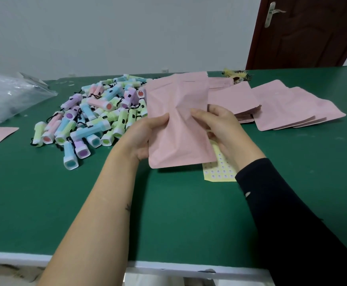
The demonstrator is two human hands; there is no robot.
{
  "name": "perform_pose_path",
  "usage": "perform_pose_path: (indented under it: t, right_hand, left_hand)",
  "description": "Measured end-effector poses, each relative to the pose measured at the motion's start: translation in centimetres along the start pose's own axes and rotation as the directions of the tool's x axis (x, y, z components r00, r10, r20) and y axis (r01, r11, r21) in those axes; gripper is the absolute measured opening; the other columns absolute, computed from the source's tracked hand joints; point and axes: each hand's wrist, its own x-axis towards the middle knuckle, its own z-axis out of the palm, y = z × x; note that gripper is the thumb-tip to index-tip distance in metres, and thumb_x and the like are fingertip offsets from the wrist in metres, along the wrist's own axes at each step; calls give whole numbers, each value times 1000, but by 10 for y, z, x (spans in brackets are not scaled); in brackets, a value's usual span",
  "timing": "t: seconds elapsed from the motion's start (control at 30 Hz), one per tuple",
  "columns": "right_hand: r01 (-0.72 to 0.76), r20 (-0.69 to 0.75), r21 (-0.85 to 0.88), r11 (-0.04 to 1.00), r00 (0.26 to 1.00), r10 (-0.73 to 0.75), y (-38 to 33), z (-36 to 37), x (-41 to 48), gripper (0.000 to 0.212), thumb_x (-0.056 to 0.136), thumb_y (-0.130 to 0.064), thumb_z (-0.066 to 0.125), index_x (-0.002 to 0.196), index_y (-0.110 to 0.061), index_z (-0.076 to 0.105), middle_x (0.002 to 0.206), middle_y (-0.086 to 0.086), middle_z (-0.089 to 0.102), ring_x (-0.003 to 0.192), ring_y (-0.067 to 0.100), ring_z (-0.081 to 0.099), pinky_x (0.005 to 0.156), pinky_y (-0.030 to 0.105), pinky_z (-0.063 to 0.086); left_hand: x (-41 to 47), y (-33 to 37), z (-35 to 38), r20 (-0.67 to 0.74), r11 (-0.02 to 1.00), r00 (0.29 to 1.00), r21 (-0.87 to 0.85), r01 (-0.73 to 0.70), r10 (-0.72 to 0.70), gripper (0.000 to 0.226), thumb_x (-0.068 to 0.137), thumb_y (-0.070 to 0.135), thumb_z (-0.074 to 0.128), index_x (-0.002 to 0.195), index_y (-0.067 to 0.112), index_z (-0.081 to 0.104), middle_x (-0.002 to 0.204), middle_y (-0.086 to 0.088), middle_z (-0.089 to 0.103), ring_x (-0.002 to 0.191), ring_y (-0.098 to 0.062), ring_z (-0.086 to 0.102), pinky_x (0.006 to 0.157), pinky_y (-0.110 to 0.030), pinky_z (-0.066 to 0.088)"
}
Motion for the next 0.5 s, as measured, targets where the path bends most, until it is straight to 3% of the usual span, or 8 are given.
perform_pose_path:
  t: [0.1,0.17,0.37,0.5]
  right_hand:
    - [-47,61,73,996,997,43,2,-5,2,35,78,-29,80,107,-13,70,99,2,76,91,19,73,81,35,57]
    - [-64,79,84,994,995,58,3,-3,1,37,76,-24,83,107,-9,69,99,6,76,92,23,73,85,40,57]
    - [-63,27,-35,997,998,64,2,-1,-1,27,77,-17,81,100,-10,70,86,1,77,76,17,74,62,28,60]
    - [-58,0,16,998,998,58,2,5,-5,27,76,-22,82,98,-12,72,84,-1,77,74,16,74,64,28,60]
  left_hand:
    - [2,-3,-1,2,999,1000,39,8,-8,27,95,12,56,120,3,62,104,-10,74,94,-26,72,74,-37,60]
    - [3,-4,-2,7,998,1000,53,15,-15,27,94,11,57,120,4,62,106,-10,74,96,-27,72,74,-38,60]
    - [5,-4,-1,-25,997,1000,78,-14,16,28,90,12,63,116,3,64,103,-11,75,91,-26,73,71,-36,60]
    - [5,-4,1,-36,988,999,154,14,-9,13,93,10,62,103,6,68,92,-8,76,81,-23,74,67,-35,60]
